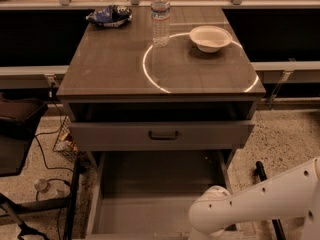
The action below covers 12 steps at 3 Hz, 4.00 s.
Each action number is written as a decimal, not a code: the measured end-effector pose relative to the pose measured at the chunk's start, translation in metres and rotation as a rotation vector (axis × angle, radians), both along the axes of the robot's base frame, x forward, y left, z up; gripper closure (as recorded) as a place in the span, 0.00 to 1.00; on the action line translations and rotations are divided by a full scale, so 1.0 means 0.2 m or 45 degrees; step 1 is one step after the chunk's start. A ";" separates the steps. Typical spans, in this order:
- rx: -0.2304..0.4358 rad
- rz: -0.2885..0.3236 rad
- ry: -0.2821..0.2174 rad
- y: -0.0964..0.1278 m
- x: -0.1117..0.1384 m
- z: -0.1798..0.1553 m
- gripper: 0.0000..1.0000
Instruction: Close middle drawer
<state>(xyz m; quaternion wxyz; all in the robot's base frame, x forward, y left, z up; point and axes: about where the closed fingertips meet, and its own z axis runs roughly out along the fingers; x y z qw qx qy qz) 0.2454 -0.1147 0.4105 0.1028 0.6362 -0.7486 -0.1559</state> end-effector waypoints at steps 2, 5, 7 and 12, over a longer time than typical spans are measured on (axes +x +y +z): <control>-0.007 -0.003 0.050 0.02 -0.01 -0.12 1.00; -0.056 -0.005 0.004 0.00 0.08 -0.14 1.00; -0.110 -0.019 -0.068 -0.04 0.21 -0.16 1.00; -0.232 -0.106 -0.415 -0.04 0.93 -0.08 1.00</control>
Offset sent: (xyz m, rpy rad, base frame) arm 0.0224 0.0063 -0.0878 -0.0687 0.0282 0.0139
